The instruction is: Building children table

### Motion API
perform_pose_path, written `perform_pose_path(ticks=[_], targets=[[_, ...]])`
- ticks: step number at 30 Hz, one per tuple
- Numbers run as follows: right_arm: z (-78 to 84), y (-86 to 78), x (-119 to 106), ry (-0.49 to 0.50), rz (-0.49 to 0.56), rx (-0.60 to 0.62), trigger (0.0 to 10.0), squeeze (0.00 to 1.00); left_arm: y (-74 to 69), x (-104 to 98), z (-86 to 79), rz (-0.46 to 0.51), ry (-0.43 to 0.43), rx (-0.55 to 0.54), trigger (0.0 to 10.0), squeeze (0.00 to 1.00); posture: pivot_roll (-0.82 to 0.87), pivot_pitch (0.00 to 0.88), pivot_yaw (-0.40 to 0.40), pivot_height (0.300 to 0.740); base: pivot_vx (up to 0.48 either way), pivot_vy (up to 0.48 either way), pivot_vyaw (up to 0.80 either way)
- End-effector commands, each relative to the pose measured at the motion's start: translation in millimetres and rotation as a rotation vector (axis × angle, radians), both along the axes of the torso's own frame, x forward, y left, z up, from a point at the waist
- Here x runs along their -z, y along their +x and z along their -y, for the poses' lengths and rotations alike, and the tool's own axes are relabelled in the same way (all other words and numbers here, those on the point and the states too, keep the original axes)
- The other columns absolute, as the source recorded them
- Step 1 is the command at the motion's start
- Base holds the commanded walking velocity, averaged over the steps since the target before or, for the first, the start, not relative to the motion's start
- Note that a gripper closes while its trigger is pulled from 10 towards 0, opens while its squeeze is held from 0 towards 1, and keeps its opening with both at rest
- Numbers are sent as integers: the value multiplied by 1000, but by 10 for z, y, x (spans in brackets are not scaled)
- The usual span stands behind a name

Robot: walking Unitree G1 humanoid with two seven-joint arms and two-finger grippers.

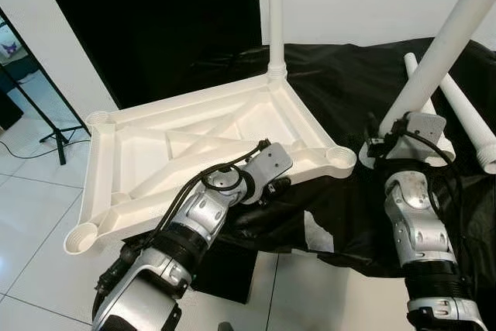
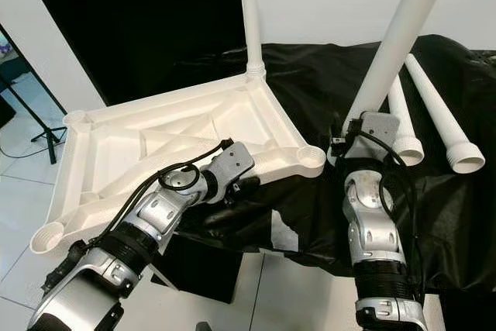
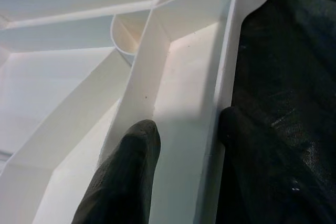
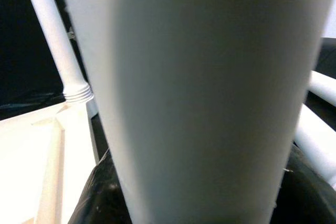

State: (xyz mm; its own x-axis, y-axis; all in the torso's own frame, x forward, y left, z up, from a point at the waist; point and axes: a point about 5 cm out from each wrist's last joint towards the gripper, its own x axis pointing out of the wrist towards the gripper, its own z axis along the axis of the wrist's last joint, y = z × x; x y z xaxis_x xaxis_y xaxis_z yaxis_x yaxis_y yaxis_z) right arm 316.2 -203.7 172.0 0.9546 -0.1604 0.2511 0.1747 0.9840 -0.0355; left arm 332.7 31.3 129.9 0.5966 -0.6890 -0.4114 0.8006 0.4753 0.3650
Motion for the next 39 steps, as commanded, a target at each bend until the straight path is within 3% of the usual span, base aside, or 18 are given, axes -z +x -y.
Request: perform_pose_path(ticks=[1,6,7,9,10,14,19,20,22,24,26,29,30,39], targets=[[-26,-6,-22,-1,6,-7,10000,0,22,16,-23,2,42,17,10000,0,-45,0,110,740,0,0,0],[-39,10,-35,-5,2,-16,10000,0,48,59,-38,-30,105,61,10000,0,-38,0,104,740,0,0,0],[-40,14,-40,-6,1,-17,10000,0,54,64,-46,-31,114,67,6235,0,-38,0,104,740,0,0,0],[-40,15,-45,-6,1,-18,10000,0,64,65,-52,-30,119,69,6235,0,-40,0,105,740,0,0,0],[-38,15,-49,-6,1,-17,10000,0,71,64,-60,-36,119,71,314,0,-41,0,107,740,0,0,0],[-33,15,-54,-7,-1,-16,10000,0,77,64,-70,-49,121,89,0,0,-42,0,107,740,0,0,0],[-28,3,-55,-7,-1,-19,10000,0,-5,77,-73,-95,126,213,0,0,-41,0,112,740,0,0,0],[-35,0,-53,-6,-1,-25,10000,0,-52,83,-70,-113,127,264,1412,0,-41,0,114,740,0,0,0],[-53,-1,-51,-7,-2,-36,10000,0,-131,85,-66,-137,125,344,1882,0,-41,0,114,740,0,0,0],[-53,-1,-51,-7,-2,-36,10000,0,-131,85,-66,-137,125,344,1882,0,-41,0,114,740,0,0,0],[-94,-2,-50,-11,-4,-65,10000,0,-245,72,-71,-149,126,447,4588,0,-41,0,114,740,0,0,0],[-136,-3,-47,-19,-8,-97,10000,0,-356,58,-94,-156,131,539,5294,0,-38,0,112,740,0,0,0],[-161,-1,-41,-22,-13,-117,10000,0,-411,56,-113,-154,144,585,9843,0,-37,0,111,740,0,0,0],[-203,7,-22,-26,-24,-146,10000,0,-474,62,-117,-127,178,644,10000,0,-30,0,107,740,0,0,0]])
